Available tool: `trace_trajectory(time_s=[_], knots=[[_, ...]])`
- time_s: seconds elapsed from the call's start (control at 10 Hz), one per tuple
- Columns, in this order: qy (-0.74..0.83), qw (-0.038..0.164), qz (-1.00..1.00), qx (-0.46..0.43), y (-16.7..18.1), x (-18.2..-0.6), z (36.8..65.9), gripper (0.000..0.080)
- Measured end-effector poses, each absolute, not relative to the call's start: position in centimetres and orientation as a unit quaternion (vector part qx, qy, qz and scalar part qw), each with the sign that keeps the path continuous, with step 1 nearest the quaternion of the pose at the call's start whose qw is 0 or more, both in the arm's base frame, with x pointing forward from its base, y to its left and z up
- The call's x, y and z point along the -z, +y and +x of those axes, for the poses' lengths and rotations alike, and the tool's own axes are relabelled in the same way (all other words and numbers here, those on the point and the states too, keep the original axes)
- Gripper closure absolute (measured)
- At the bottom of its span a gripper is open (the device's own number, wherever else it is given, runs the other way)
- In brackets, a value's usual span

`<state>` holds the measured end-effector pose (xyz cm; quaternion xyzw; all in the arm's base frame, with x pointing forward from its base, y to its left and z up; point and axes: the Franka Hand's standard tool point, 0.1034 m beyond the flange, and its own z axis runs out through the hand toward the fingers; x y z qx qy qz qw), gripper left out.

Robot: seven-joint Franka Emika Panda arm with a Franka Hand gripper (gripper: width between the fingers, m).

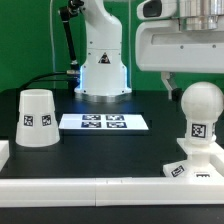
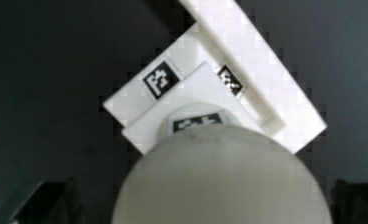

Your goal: Assemble lamp

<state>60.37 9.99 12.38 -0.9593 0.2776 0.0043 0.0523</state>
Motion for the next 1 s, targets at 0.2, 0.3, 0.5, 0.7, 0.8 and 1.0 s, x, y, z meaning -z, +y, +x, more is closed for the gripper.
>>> trace_trajectory(time_s=[0.2, 0.3, 0.5, 0.7, 0.8, 1.0], knots=[[0.210, 0.052, -0.976, -0.001, 9.94, -12.37, 60.37, 0.0101], [0.193, 0.052, -0.980, 0.000, 9.94, -12.36, 60.37, 0.0101], [0.076, 0.039, -0.996, 0.008, 10.34, -12.42, 60.38, 0.0101], [-0.033, 0.037, -0.999, 0.013, 10.43, -12.38, 60.37, 0.0101], [-0.083, 0.036, -0.996, 0.014, 10.28, -12.31, 60.38, 0.0101], [-0.182, 0.030, -0.983, 0.018, 10.21, -12.25, 60.43, 0.0101]])
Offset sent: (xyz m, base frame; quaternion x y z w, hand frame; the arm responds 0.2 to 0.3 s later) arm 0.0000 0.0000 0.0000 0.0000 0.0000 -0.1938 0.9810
